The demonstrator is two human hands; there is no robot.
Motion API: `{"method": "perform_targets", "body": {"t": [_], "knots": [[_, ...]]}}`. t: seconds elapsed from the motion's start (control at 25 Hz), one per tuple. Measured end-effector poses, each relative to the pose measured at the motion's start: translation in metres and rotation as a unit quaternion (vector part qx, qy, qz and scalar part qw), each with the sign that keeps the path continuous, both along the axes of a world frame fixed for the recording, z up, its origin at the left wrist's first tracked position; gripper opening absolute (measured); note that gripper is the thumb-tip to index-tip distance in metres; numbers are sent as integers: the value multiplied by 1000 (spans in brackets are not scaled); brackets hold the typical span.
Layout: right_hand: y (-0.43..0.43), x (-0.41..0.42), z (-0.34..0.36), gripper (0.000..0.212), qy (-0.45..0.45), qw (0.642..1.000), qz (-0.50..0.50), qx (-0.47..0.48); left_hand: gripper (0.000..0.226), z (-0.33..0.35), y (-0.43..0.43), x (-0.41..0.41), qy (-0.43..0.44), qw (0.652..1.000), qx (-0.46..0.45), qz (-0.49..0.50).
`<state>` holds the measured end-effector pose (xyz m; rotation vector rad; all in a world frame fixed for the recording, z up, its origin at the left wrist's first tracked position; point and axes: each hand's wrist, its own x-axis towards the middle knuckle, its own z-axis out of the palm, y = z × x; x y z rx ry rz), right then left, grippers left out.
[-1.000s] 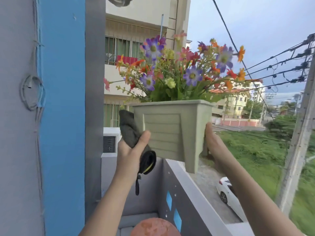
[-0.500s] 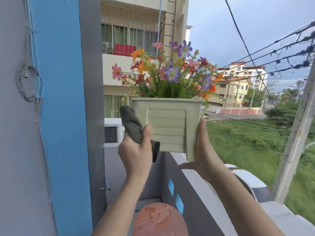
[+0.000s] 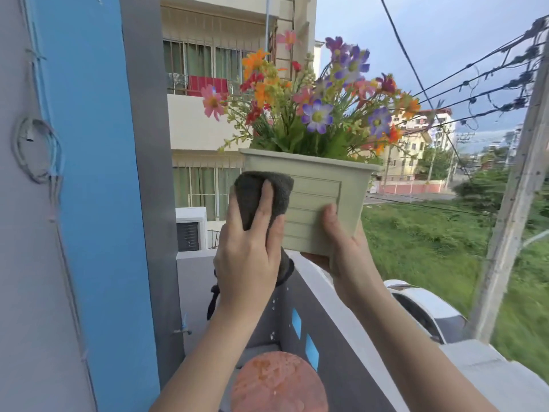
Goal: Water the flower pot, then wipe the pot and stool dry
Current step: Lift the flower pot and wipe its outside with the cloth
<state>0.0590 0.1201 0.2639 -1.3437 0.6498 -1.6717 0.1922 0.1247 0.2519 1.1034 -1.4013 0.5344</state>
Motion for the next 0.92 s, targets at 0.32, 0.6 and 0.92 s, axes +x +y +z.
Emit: {"method": "perform_targets", "body": {"t": [0.32,0.6,0.92], "knots": [[1,-10,2,69,2,1000,8,9,36,-32,-3,5,-104,992,-12,73],[0,-30,18,60,-9,1000,9,9,71,-64,-22,18,-211,970,-97,79],[-1,-39,10,49,-11,1000,6,4,43,6,-6,21,180,966,59,-175]]}}
